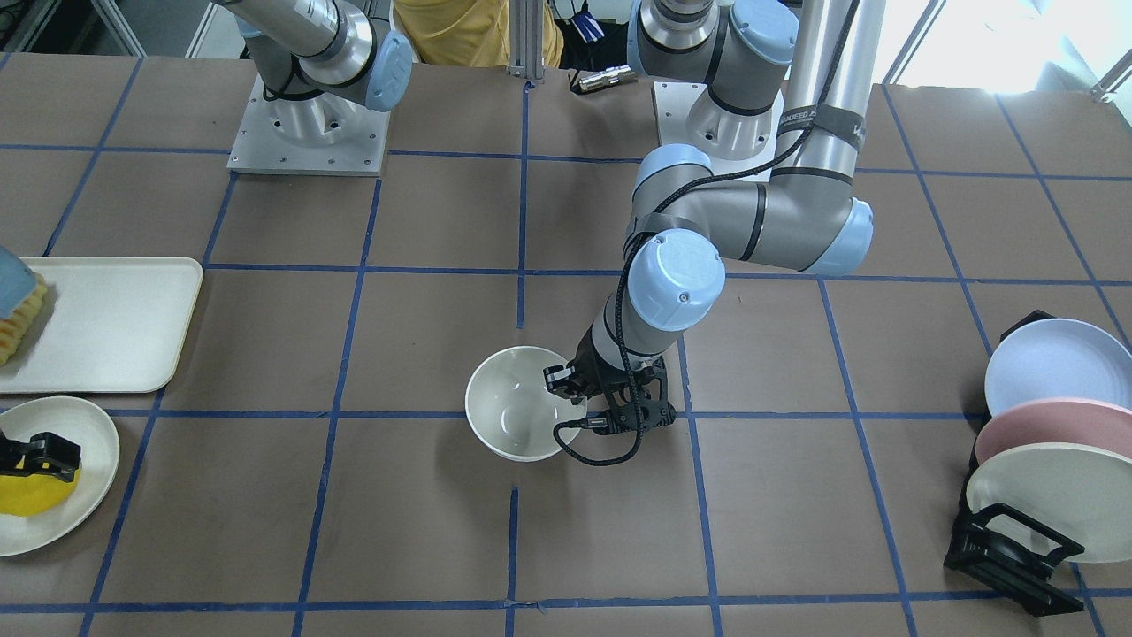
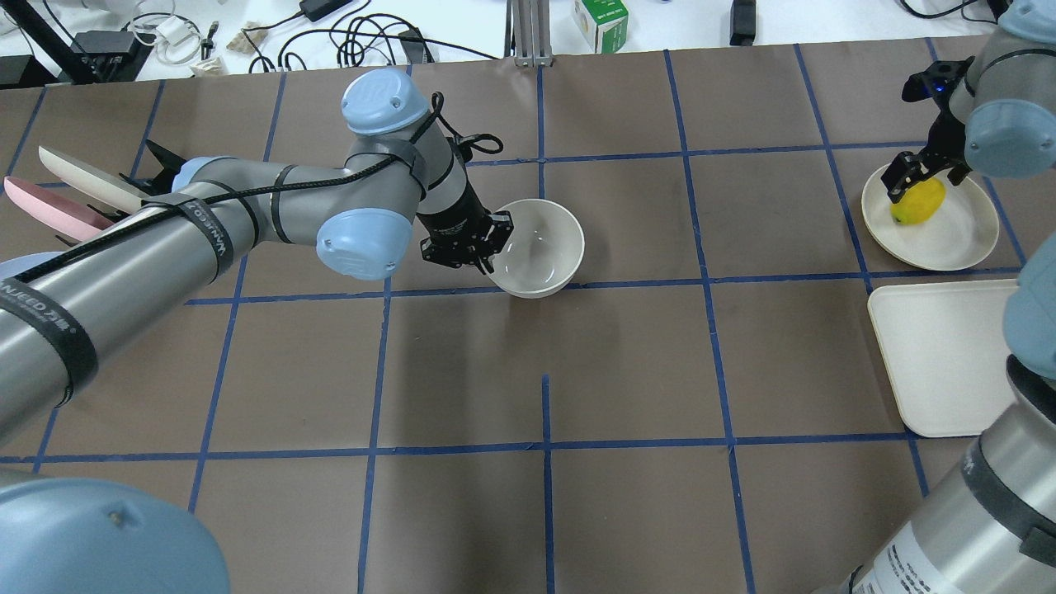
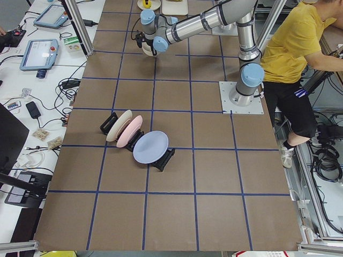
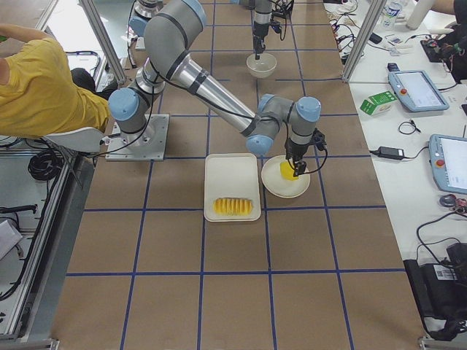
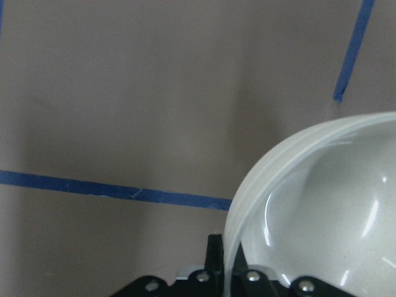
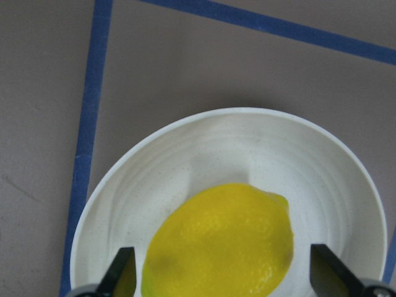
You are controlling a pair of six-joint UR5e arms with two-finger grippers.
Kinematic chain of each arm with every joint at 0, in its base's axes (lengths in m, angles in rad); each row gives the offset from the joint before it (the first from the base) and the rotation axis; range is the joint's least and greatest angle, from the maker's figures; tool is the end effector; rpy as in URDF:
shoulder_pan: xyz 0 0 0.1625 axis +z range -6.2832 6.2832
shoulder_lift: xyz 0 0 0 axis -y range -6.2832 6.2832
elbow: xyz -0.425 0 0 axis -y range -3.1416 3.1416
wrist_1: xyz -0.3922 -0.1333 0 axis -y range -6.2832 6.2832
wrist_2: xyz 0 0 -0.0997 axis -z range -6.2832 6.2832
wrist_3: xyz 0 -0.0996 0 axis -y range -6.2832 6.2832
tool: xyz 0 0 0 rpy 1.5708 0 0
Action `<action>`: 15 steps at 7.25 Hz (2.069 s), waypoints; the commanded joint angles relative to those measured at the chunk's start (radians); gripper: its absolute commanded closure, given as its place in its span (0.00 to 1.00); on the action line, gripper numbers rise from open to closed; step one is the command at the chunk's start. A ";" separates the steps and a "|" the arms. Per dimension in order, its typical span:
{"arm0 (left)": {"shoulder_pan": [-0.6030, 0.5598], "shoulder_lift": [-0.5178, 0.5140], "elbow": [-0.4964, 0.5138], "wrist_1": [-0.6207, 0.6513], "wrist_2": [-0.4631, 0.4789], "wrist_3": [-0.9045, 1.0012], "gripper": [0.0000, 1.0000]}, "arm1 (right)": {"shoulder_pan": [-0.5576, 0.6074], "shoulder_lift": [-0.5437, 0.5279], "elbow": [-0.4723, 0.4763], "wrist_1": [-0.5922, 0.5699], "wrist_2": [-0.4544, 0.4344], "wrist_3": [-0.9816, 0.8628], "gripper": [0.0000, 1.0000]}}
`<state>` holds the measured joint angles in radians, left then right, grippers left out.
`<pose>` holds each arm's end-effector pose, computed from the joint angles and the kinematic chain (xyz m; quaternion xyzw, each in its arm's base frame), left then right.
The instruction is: Place bowl and put lemon in it
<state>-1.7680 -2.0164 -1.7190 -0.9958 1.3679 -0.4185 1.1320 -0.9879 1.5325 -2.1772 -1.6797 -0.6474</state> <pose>-0.2691 -0.5643 0.2271 0.1108 -0.9886 -0.0396 0.0937 -0.1759 -0.6631 0.2215 0.1022 -0.9928 -0.0017 0.0625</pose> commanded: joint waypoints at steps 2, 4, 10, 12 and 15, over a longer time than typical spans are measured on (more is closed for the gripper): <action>-0.011 -0.039 0.002 0.017 0.013 0.015 0.15 | 0.000 0.011 0.006 -0.001 0.006 -0.006 0.00; 0.011 0.004 0.045 -0.030 0.014 0.064 0.00 | 0.000 0.012 0.005 -0.001 -0.006 0.003 0.00; 0.205 0.367 0.226 -0.541 0.174 0.634 0.00 | -0.001 0.017 -0.011 0.000 0.005 0.006 0.92; 0.202 0.438 0.201 -0.577 0.201 0.618 0.00 | -0.001 0.008 -0.012 0.014 0.003 0.006 1.00; 0.211 0.458 0.193 -0.592 0.206 0.569 0.00 | 0.005 -0.035 -0.012 0.022 0.003 0.009 1.00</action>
<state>-1.5549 -1.5701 -1.5216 -1.5809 1.5695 0.1787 1.1327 -1.0034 1.5200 -2.1587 -1.6766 -0.6395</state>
